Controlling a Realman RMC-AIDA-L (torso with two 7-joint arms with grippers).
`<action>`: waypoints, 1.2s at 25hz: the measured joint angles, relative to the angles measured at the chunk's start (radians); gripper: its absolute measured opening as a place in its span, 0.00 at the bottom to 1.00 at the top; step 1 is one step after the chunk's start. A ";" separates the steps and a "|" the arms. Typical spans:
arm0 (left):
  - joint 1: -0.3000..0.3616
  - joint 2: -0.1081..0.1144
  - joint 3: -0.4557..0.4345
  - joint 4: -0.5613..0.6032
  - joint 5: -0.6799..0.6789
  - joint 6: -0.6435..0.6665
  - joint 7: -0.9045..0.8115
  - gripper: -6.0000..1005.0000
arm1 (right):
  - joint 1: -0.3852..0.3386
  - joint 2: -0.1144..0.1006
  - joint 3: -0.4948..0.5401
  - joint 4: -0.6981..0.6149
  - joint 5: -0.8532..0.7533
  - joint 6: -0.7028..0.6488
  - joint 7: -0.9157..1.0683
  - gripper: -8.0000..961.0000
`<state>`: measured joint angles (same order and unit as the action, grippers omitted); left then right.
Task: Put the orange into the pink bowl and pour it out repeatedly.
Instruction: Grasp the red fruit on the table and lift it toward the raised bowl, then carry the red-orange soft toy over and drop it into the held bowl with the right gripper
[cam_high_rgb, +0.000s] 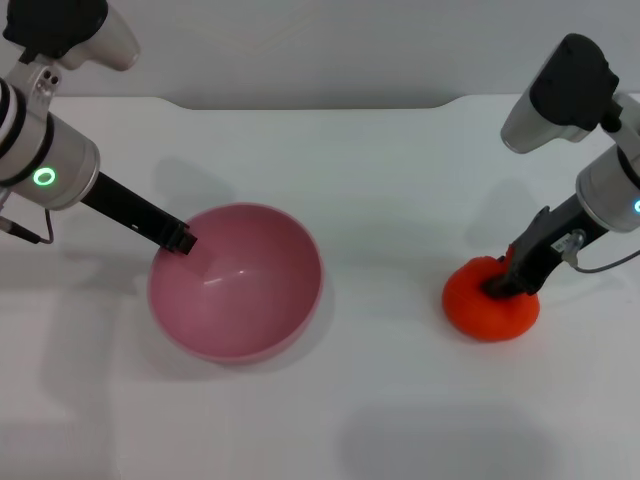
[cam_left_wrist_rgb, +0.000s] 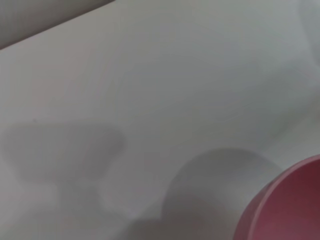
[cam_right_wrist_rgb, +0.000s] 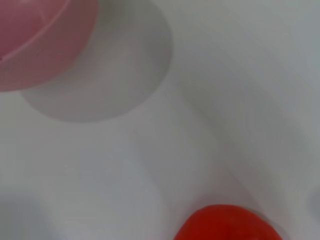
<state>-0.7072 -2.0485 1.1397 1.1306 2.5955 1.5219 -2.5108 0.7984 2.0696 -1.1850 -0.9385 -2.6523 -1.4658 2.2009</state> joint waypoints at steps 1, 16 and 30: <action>0.000 0.000 0.000 0.000 0.000 -0.001 0.001 0.05 | 0.001 0.000 0.000 -0.001 0.000 0.000 0.000 0.36; -0.008 0.004 0.000 0.001 0.000 -0.001 0.005 0.05 | -0.082 0.005 -0.007 -0.443 0.039 0.032 0.155 0.16; -0.043 -0.005 0.015 -0.007 -0.003 0.008 -0.005 0.05 | -0.077 0.007 -0.223 -0.700 0.317 0.025 0.157 0.09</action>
<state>-0.7507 -2.0537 1.1549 1.1236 2.5928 1.5302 -2.5154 0.7219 2.0770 -1.4078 -1.6389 -2.3355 -1.4408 2.3577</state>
